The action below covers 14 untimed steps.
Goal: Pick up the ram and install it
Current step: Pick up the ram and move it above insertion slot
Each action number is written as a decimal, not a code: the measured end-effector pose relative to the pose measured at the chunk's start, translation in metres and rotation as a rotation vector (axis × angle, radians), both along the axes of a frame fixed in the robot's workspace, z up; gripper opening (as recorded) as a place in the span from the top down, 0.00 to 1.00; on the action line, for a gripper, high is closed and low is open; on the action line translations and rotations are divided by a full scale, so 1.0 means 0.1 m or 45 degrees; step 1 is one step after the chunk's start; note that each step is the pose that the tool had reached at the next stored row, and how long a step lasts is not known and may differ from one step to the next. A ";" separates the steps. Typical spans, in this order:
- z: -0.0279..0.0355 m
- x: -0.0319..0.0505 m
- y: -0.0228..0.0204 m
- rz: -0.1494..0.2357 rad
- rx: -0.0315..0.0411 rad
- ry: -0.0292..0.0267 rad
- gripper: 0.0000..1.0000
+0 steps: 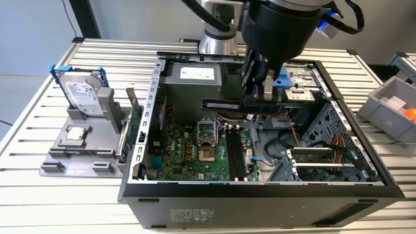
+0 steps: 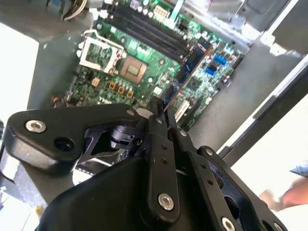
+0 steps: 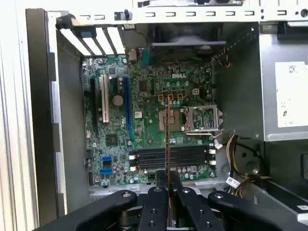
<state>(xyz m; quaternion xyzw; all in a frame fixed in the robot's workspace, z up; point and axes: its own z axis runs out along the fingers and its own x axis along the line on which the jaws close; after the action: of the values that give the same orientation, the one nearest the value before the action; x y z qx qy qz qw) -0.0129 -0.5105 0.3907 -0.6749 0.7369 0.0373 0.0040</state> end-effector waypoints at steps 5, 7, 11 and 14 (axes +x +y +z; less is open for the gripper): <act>0.000 0.238 0.008 0.000 0.0000 0.0000 1.00; 0.000 0.296 0.014 0.000 0.0001 0.0000 1.00; -0.001 0.401 0.035 0.000 0.0002 0.0000 1.00; 0.000 0.437 0.049 0.000 0.0001 0.0000 1.00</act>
<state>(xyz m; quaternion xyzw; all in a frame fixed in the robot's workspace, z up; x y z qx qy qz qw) 0.0307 -0.5056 0.3906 -0.6749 0.7369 0.0373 0.0041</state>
